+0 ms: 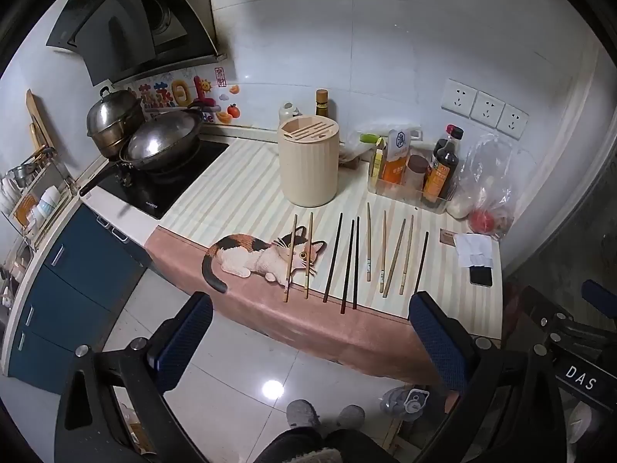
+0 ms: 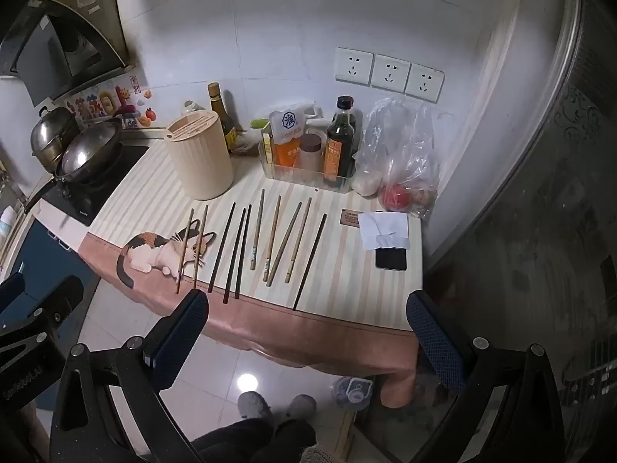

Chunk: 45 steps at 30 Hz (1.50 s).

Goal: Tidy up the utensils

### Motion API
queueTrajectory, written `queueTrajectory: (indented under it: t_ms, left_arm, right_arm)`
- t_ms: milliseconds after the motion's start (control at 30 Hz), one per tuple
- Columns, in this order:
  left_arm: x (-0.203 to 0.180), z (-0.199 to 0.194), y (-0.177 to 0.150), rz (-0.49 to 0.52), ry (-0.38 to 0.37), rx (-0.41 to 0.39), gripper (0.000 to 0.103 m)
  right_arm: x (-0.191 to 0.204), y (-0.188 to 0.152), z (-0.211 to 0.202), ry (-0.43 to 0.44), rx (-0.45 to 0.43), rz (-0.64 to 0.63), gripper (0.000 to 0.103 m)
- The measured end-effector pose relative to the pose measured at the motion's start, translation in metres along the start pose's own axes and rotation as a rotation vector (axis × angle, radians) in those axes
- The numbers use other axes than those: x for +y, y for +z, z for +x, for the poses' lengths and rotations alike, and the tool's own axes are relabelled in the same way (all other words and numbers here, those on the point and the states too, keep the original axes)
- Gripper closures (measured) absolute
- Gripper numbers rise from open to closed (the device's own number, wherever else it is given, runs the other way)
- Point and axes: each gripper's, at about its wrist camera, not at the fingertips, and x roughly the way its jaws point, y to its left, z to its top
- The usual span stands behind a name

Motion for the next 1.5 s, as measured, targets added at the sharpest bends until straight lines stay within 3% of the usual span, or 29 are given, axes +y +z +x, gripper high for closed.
queueTrajectory:
  t_ms: [1500]
  left_arm:
    - [0.005, 0.001, 0.004, 0.002, 0.019, 0.008, 0.0]
  right_arm:
    - [0.008, 0.007, 0.001, -0.003, -0.007, -0.002, 0.0]
